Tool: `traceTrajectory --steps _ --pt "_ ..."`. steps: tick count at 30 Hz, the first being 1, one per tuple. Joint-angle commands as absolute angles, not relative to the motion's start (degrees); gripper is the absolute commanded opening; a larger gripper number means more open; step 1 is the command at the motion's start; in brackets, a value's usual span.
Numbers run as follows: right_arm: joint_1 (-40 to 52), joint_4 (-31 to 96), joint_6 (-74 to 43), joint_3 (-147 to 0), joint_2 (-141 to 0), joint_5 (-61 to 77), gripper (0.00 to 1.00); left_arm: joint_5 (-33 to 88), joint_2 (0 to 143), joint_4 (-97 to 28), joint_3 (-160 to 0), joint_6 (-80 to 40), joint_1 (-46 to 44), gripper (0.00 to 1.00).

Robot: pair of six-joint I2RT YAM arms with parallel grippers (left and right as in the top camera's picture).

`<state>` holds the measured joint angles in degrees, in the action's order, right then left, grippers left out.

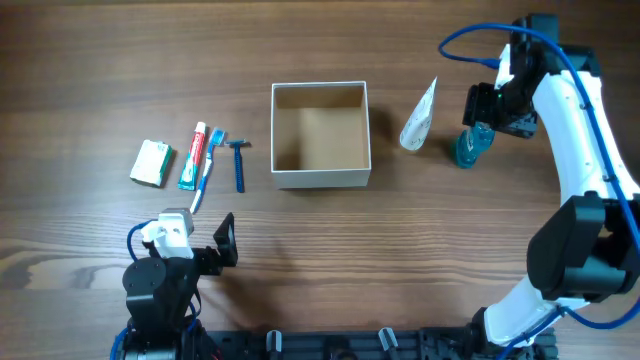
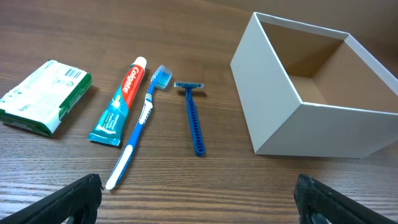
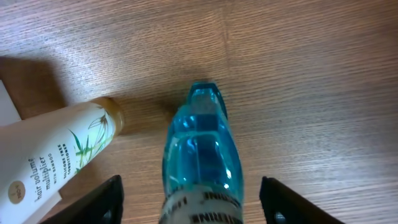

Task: Pack container
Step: 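Reach the right gripper to the blue mouthwash bottle and grasp it, then carry the mouthwash bottle over the box and lower it inside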

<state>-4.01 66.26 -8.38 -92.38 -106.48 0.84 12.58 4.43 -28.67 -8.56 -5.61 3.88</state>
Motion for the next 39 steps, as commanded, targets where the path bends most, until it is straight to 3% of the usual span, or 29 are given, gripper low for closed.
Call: traceTrajectory --steps 1,4,10,14,18,20,30,39 --pt "-4.0 66.2 -9.0 -92.1 -108.5 2.4 0.66 14.1 3.9 -28.7 -8.1 -4.9 4.3 1.0" --pt "-4.0 66.3 -9.0 -92.1 -108.9 2.4 0.65 14.1 3.9 -28.7 -8.1 -4.9 4.3 1.0" --pt "-4.0 66.7 -9.1 -92.1 -109.3 2.4 0.52 14.1 3.9 -28.7 -8.1 -4.9 4.3 1.0" --pt "-4.0 67.4 -9.1 -92.1 -109.3 2.4 0.48 14.1 3.9 -28.7 -8.1 -4.9 4.3 1.0" --pt "-4.1 68.0 -9.2 -92.1 -109.3 2.3 0.37 14.1 3.9 -28.7 -8.1 -4.9 4.3 1.0" --pt "-4.1 68.2 -9.5 -92.1 -109.3 1.0 0.27 14.1 3.9 -28.7 -8.1 -4.9 4.3 1.0" --pt "-3.8 70.5 -10.1 -92.2 -102.7 0.0 0.04 14.1 3.9 -28.7 -8.1 -4.9 4.3 1.0" --pt "2.7 73.4 -13.9 -92.3 -83.0 0.0 0.04 14.1 3.9 -28.7 -8.1 -4.9 4.3 1.0"
